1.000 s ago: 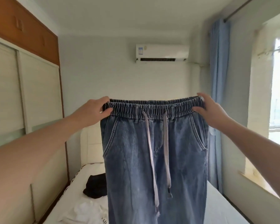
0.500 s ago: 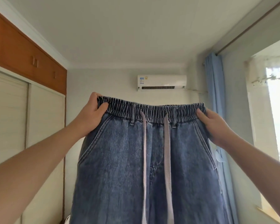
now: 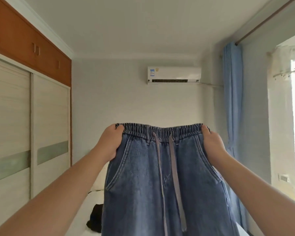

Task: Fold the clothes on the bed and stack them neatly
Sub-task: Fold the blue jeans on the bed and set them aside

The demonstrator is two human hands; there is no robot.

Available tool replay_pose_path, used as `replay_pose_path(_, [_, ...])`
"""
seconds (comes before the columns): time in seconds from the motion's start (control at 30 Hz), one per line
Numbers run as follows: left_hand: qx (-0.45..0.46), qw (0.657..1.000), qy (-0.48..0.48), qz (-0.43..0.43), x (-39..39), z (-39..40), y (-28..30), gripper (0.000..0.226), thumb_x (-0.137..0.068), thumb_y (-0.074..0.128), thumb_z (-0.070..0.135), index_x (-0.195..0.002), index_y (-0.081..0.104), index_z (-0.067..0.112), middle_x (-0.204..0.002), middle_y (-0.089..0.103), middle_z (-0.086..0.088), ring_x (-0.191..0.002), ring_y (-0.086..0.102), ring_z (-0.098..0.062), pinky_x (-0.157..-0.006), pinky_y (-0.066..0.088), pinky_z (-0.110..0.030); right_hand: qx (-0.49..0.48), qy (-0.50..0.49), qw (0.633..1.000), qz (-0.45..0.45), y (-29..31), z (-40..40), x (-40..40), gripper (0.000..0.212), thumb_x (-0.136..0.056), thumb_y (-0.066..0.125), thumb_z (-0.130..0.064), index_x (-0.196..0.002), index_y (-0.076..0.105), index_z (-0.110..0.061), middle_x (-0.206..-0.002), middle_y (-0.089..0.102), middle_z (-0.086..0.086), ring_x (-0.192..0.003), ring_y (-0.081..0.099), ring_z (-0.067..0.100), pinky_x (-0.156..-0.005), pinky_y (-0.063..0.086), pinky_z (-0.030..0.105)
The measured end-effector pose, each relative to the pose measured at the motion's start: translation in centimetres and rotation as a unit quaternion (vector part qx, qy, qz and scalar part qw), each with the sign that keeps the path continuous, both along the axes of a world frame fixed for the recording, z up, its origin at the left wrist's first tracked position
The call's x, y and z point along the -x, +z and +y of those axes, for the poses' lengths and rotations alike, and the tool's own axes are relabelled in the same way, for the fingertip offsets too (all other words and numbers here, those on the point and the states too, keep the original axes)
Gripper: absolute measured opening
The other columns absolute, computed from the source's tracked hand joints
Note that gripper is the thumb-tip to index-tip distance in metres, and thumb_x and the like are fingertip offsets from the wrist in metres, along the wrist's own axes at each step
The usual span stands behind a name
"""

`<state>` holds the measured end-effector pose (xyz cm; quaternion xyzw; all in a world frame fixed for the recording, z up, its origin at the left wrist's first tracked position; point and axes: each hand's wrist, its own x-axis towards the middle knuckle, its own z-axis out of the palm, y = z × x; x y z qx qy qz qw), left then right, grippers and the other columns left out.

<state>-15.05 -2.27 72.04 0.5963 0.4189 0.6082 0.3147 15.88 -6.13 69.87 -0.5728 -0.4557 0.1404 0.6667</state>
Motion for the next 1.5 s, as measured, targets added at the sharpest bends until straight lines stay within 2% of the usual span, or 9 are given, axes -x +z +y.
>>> replay_pose_path(0.2, [0.092,0.977,-0.019,-0.189,-5.5,-2.5,-4.7,0.026,-0.098,0.042,0.02,-0.077,0.053,0.01,-0.067,0.051,-0.006,-0.063,0.049,-0.018,-0.054,0.039,-0.026,0.012,0.092,0.976,0.195,-4.6,0.0,4.5,0.057,-0.098,0.04,-0.052,-0.087,0.062,-0.001,-0.074,0.053,0.016,-0.065,0.051,0.027,-0.065,0.042,0.04])
replay_pose_path(0.5, [-0.107,0.983,0.096,-0.11,-9.9,-5.7,-9.5,0.032,-0.104,0.039,0.034,-0.082,0.051,0.014,-0.066,0.052,0.002,-0.052,0.048,0.005,-0.05,0.041,-0.011,-0.128,0.025,0.99,0.045,-8.0,-3.8,10.7,0.03,-0.102,0.037,-0.047,-0.086,0.047,-0.023,-0.076,0.058,0.0,-0.06,0.054,-0.005,-0.049,0.037,0.014])
replay_pose_path(0.67, [-0.173,0.977,0.119,-0.036,-10.0,-6.4,-10.2,0.024,-0.103,0.041,0.037,-0.087,0.051,0.021,-0.063,0.057,0.003,-0.053,0.054,-0.001,-0.05,0.044,-0.016,-0.143,0.06,0.987,-0.05,-9.6,-5.3,11.7,0.014,-0.1,0.04,-0.046,-0.091,0.047,-0.038,-0.067,0.059,-0.002,-0.051,0.049,-0.002,-0.046,0.037,0.01])
replay_pose_path(0.8, [-0.159,0.984,0.078,-0.031,-9.3,-6.3,-10.2,0.015,-0.1,0.046,0.044,-0.094,0.051,0.032,-0.074,0.066,0.008,-0.069,0.063,0.005,-0.055,0.044,-0.009,-0.121,0.14,0.977,-0.108,-10.7,-5.8,12.0,0.038,-0.09,0.023,-0.067,-0.109,0.054,-0.055,-0.097,0.067,-0.026,-0.092,0.061,-0.008,-0.08,0.046,0.012])
replay_pose_path(0.9, [-0.113,0.992,-0.01,-0.06,-8.1,-6.1,-9.9,0.038,-0.085,0.042,0.073,-0.1,0.05,0.039,-0.09,0.066,0.027,-0.08,0.063,0.01,-0.061,0.045,-0.007,-0.094,0.22,0.964,-0.114,-10.7,-6.0,12.0,0.045,-0.089,0.024,-0.066,-0.123,0.051,-0.061,-0.126,0.055,-0.038,-0.124,0.046,-0.014,-0.103,0.036,0.017])
replay_pose_path(1.03, [-0.11,0.991,-0.062,-0.033,-6.6,-5.3,-10.3,0.066,-0.064,0.064,0.082,-0.117,0.045,0.048,-0.103,0.063,0.032,-0.094,0.062,0.011,-0.075,0.049,-0.01,-0.059,0.265,0.954,-0.13,-10.7,-5.6,11.7,0.042,-0.102,0.03,-0.046,-0.138,0.05,-0.042,-0.135,0.053,-0.029,-0.129,0.043,-0.01,-0.113,0.034,0.024])
replay_pose_path(1.2, [-0.099,0.995,-0.006,-0.015,-4.9,-4.0,-10.6,0.028,-0.088,0.065,0.034,-0.104,0.048,0.05,-0.095,0.064,0.029,-0.087,0.06,0.013,-0.068,0.044,-0.008,-0.006,0.357,0.925,-0.129,-11.1,-5.2,10.9,0.04,-0.108,0.026,-0.024,-0.135,0.054,-0.033,-0.134,0.058,-0.02,-0.129,0.047,-0.004,-0.111,0.033,0.02])
replay_pose_path(1.37, [-0.062,0.994,-0.072,-0.045,-2.4,-3.4,-10.8,0.023,-0.094,0.054,0.024,-0.111,0.056,0.041,-0.105,0.068,0.006,-0.098,0.065,-0.013,-0.085,0.052,-0.033,-0.101,0.122,0.984,-0.078,-11.7,-4.2,8.6,0.033,-0.1,0.052,-0.028,-0.132,0.049,-0.031,-0.124,0.061,-0.015,-0.115,0.056,0.007,-0.099,0.044,0.022])
replay_pose_path(1.5, [-0.041,0.986,-0.146,-0.073,-1.5,-3.8,-11.0,0.029,-0.087,0.055,0.031,-0.114,0.059,0.037,-0.109,0.068,-0.001,-0.103,0.066,-0.022,-0.091,0.052,-0.04,0.075,0.335,0.939,0.018,-12.2,-2.9,7.2,0.059,-0.084,0.066,-0.04,-0.132,0.051,-0.011,-0.127,0.064,0.013,-0.114,0.064,0.027,-0.1,0.05,0.044])
